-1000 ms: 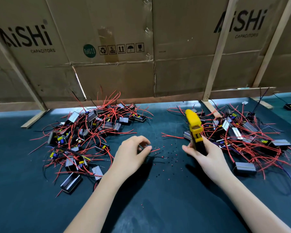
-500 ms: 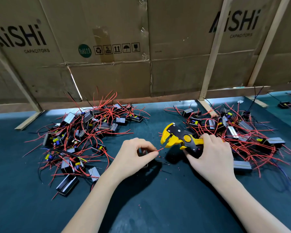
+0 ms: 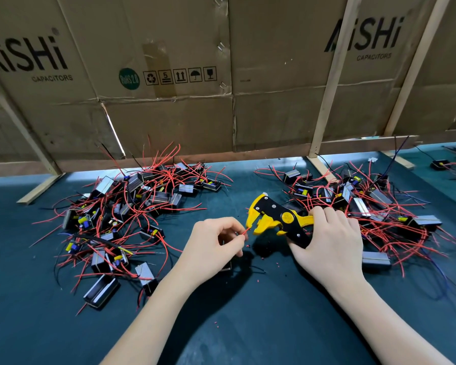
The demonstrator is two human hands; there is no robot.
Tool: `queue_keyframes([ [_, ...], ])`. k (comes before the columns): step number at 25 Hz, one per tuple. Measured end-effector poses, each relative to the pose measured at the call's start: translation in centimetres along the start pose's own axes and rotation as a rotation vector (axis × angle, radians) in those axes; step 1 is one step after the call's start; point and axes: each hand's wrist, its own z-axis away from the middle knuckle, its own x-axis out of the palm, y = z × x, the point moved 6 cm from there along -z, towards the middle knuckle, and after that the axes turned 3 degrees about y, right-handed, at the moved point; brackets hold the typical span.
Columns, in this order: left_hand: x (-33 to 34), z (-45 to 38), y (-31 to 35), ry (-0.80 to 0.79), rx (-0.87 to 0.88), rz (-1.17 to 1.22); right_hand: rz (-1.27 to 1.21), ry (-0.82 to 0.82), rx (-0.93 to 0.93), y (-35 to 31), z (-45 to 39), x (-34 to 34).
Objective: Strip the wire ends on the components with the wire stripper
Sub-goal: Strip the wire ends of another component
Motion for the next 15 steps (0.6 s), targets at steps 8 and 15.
queue_keyframes([
  [8, 0.7, 0.1, -0.1, -0.025, -0.058, 0.048, 0.011, 0.042, -0.039, -0.4, 0.0, -0.4],
  [15, 1.0, 0.1, -1.0, -0.088, -0.212, 0.276, 0.022, 0.059, -0.068, -0.6, 0.0, -0.8],
])
